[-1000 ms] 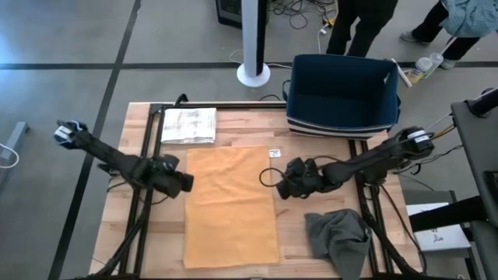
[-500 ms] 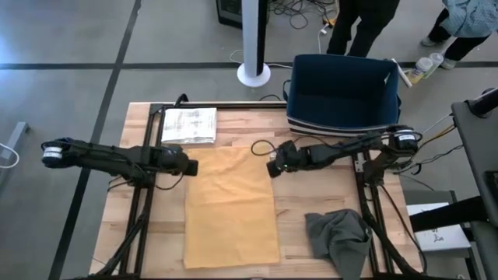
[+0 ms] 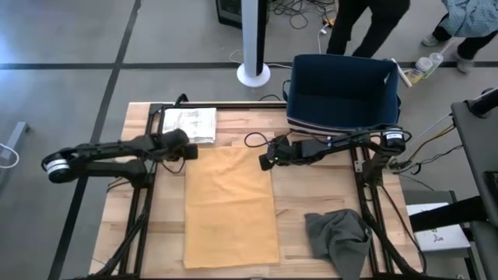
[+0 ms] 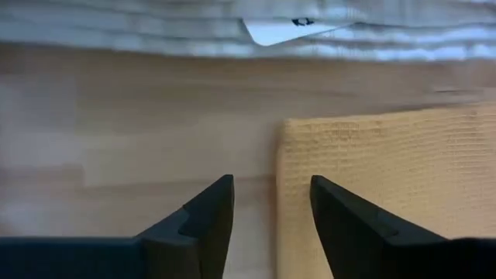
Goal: Fold towel
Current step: Fold the yellow towel
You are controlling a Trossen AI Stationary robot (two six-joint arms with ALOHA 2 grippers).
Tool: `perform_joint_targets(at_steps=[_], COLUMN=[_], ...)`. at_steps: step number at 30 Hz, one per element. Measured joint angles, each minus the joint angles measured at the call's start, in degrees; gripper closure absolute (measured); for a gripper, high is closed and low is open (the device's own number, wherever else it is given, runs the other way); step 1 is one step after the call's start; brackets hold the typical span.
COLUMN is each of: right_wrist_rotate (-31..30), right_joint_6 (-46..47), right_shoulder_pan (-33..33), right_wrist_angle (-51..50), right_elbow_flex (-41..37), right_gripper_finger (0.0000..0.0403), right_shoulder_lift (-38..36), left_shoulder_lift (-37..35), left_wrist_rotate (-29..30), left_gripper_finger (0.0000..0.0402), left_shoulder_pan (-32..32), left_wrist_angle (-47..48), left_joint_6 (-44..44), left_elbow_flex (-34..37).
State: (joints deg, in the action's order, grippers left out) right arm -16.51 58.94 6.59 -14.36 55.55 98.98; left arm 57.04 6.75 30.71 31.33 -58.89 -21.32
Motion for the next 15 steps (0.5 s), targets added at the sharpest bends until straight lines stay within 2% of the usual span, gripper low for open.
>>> perform_joint_targets(at_steps=[3,6,11,15], right_wrist_rotate=[0.0,0.0,0.0,-0.1], right_joint_6=[0.5,1.9,3.2,4.0], right_shoulder_pan=[0.1,0.1,0.6,2.7], right_wrist_angle=[0.3,0.3,2.4,4.4], right_elbow_flex=[0.3,0.3,0.0,-0.2], right_gripper_finger=[0.0100,0.0103,0.0103,0.0101], right_shoulder_lift=[0.0,0.3,0.7,2.2], left_shoulder_lift=[3.9,7.5,11.3,11.7], left_wrist_rotate=[-4.1,-6.2,-5.7,-4.6], left_gripper_finger=[0.0260,0.0274,0.0290,0.0307], left_shoulder_pan=[3.9,4.9,4.9,4.9], left_wrist_angle=[-7.1,-10.7,-13.0,-14.2], left_joint_6=[4.8,6.8,9.5,11.6], left_elbow_flex=[0.4,0.5,0.2,0.3])
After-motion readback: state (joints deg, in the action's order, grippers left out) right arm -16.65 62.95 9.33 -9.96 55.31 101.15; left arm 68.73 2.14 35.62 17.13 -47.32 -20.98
